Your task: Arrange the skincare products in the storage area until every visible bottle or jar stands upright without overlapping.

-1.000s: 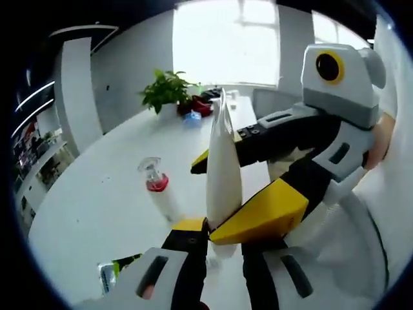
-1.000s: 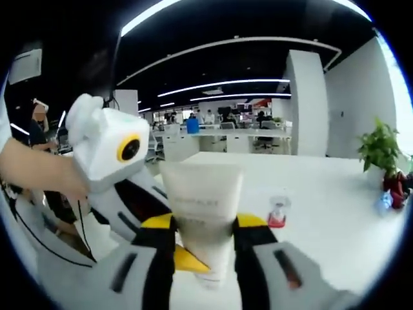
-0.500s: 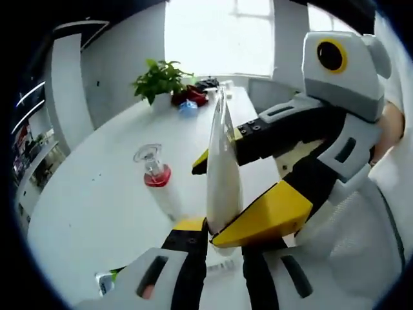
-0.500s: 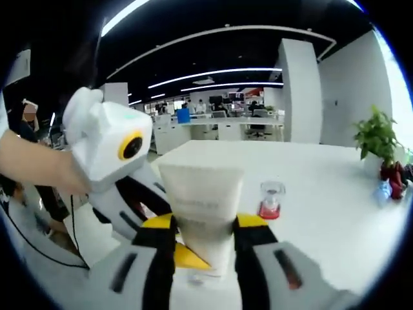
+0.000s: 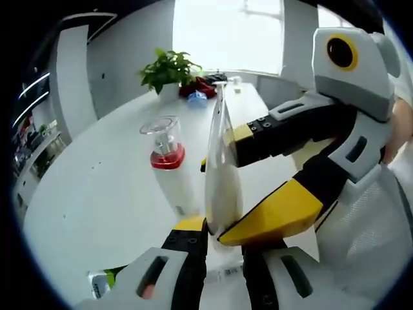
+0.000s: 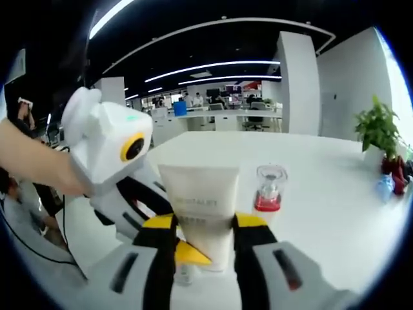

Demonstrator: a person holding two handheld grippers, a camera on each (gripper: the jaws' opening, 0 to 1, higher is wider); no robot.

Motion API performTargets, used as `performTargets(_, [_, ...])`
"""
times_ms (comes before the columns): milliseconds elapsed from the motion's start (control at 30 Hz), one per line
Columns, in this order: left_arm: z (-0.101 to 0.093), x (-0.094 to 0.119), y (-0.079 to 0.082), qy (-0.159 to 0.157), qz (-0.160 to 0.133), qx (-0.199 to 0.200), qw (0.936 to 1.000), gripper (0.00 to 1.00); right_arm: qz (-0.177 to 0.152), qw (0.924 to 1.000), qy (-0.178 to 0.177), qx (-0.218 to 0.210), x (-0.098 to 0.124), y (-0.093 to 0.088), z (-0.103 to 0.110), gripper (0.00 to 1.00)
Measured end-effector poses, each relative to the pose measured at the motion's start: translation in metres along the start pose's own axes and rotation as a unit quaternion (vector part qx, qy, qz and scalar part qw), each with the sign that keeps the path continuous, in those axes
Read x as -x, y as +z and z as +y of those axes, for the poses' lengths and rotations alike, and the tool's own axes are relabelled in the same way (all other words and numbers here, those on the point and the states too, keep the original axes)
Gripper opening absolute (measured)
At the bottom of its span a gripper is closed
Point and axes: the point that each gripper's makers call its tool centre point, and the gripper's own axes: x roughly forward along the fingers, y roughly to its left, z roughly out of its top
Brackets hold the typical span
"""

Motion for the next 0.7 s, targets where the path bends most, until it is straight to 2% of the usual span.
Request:
performTargets(200, [0.009,-0.007,-0.008,0.001,0.013,-0.007,0.9999,0.16,0.004,0.9999,-0.004,-0.014,-0.003,-0.010,-0.006,0.32])
performTargets(300, [0.014,-0.009,-0.010,0.005,0.014,-0.002,0.9999,0.16,0.003,0.9998,-0.002,-0.020,-0.004,-0.013,-0.008,0.35])
performTargets(533, [0.018,-0.013,-0.004,0.003,-0.002,-0.013,0.9999,0.16,0.002,0.9996,-0.009,-0.028,-0.004,-0.018,-0.019,0.38])
performTargets(700, [0.028,-0.013,-0.003,0.007,-0.006,-0.021,0.9997,0.16,0.010,0.9992,-0.020,-0.033,0.002,-0.028,-0.029,0.40])
